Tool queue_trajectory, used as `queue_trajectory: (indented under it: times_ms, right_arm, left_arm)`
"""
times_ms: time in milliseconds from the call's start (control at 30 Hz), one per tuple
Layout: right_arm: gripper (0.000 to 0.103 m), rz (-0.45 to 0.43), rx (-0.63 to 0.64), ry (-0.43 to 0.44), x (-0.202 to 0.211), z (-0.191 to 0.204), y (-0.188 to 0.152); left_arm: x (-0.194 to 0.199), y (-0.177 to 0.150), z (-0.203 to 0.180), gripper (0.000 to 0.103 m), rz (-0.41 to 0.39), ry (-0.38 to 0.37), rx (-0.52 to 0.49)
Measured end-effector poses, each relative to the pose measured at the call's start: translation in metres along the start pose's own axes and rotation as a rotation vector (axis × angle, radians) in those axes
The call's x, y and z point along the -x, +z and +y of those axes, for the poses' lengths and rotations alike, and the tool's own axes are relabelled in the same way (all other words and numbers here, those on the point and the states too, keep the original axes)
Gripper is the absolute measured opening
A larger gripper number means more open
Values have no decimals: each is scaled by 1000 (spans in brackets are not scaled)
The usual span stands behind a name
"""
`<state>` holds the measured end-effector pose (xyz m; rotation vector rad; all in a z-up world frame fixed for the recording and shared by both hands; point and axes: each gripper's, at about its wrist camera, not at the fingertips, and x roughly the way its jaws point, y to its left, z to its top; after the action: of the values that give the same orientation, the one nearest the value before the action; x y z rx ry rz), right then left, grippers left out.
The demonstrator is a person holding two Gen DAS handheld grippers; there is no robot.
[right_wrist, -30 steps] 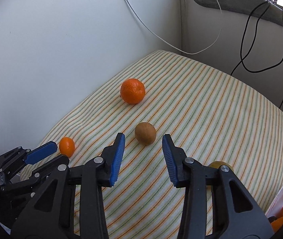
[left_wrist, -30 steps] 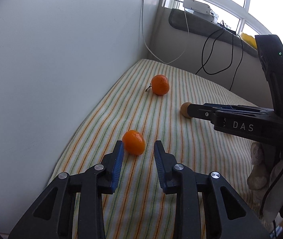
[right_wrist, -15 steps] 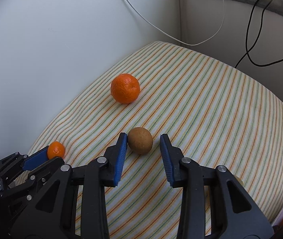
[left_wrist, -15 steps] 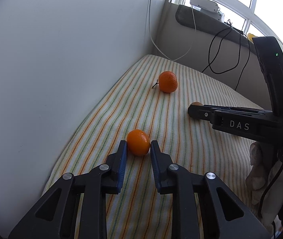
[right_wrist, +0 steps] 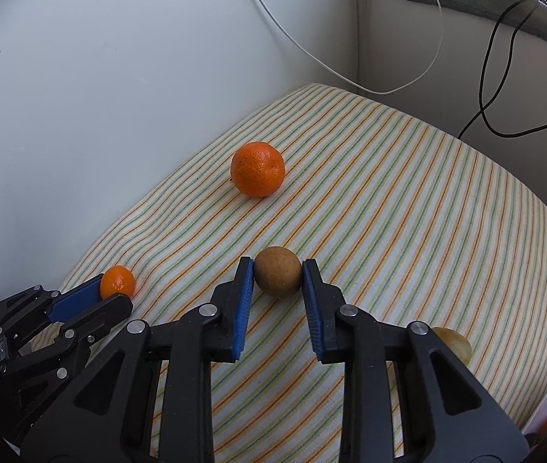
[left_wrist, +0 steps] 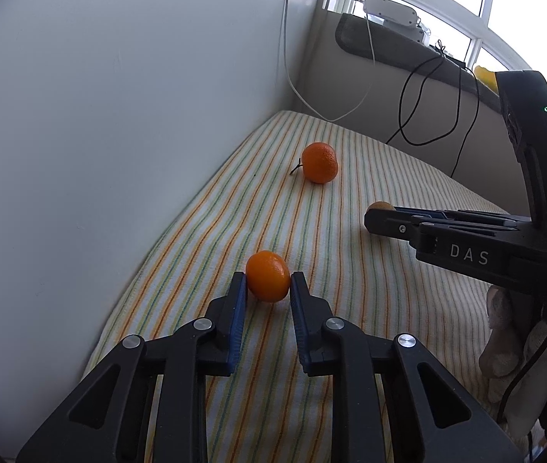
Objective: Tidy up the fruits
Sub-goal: 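Close the right tool on the brown kiwi while the left tool grips the small tangerine, then lift and carry the kiwi with the right tool while the left tool carries the tangerine over the plate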
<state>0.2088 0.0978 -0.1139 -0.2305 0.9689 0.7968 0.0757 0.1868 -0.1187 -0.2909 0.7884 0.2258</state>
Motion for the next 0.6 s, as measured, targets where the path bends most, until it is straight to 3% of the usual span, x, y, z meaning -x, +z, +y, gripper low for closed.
queue_trajectory:
  times_ms: [267, 600]
  right_arm:
    - [27, -29, -1, 26, 16, -2, -1]
    - [26, -99, -22, 58, 65, -7, -9]
  left_arm:
    - [21, 1, -10, 21, -37, -16, -21]
    - [46, 6, -37, 21, -82, -61, -64]
